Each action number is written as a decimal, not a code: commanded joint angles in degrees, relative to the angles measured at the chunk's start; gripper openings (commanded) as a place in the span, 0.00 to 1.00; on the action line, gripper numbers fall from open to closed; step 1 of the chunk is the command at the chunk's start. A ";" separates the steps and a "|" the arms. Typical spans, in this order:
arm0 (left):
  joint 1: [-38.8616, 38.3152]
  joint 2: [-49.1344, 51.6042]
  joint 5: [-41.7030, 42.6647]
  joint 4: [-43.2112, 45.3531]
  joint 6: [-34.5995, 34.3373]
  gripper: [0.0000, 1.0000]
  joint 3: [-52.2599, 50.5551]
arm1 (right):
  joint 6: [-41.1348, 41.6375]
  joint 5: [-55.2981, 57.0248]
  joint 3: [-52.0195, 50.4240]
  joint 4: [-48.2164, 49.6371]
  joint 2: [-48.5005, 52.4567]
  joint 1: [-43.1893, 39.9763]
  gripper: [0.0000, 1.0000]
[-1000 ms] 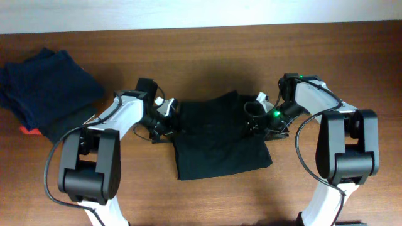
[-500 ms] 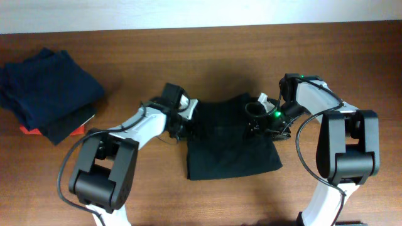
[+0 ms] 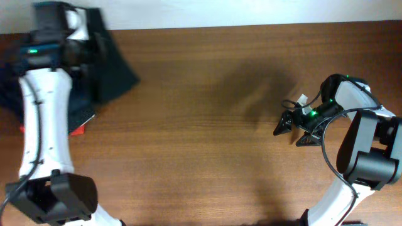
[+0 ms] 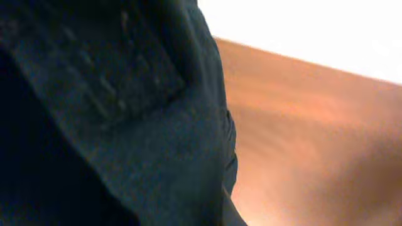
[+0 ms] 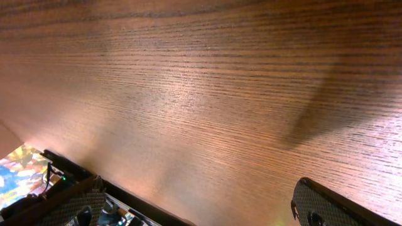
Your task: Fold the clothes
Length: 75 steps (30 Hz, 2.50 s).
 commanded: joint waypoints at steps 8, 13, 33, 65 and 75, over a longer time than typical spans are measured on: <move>20.57 0.90 -3.39 2.60 1.27 0.00 2.23 | 0.26 0.28 0.72 -0.04 -0.09 0.00 0.99; 26.10 1.51 -3.41 -3.72 1.25 0.25 2.21 | 0.26 0.28 0.72 -0.07 -0.09 0.00 0.99; -6.36 4.37 -2.08 -25.22 -0.22 0.99 2.25 | 9.70 11.89 6.99 -6.29 -1.09 6.78 0.99; -11.87 -66.42 -8.52 -3.56 -5.16 0.99 -62.12 | 16.72 19.15 -24.81 14.34 -77.33 7.89 0.99; -11.87 -66.42 -8.52 -3.56 -5.16 0.99 -62.12 | 13.46 21.88 -31.47 21.97 -88.56 11.37 0.99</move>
